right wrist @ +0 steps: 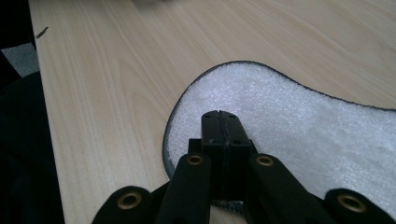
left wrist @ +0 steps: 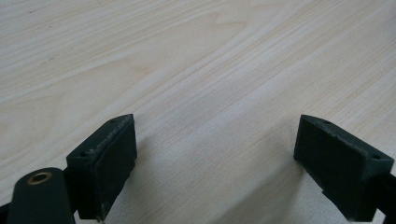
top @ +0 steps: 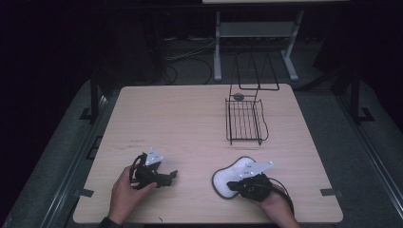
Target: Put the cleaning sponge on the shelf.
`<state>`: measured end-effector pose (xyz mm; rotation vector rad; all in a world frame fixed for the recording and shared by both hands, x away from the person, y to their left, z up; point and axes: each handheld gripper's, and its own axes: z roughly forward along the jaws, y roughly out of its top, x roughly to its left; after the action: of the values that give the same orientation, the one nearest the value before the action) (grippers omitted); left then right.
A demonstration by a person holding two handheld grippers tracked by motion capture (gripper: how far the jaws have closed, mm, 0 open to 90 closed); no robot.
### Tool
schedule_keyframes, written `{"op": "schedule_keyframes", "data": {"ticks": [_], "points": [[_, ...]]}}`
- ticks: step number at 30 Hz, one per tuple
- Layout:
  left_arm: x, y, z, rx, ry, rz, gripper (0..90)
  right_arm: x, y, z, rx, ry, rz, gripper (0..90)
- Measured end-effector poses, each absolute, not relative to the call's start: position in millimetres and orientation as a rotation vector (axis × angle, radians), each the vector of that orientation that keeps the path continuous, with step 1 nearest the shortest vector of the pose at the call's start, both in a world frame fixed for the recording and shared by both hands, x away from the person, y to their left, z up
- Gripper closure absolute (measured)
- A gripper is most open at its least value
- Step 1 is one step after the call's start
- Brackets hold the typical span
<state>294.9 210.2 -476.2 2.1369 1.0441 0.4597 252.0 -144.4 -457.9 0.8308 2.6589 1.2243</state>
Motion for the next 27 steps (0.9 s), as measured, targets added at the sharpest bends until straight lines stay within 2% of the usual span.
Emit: {"op": "schedule_keyframes", "data": {"ticks": [27], "points": [[295,210,-476,2.137,1.043,0.46,12.3,246,-214,-456,1.069,2.542,1.142,89.6]]}}
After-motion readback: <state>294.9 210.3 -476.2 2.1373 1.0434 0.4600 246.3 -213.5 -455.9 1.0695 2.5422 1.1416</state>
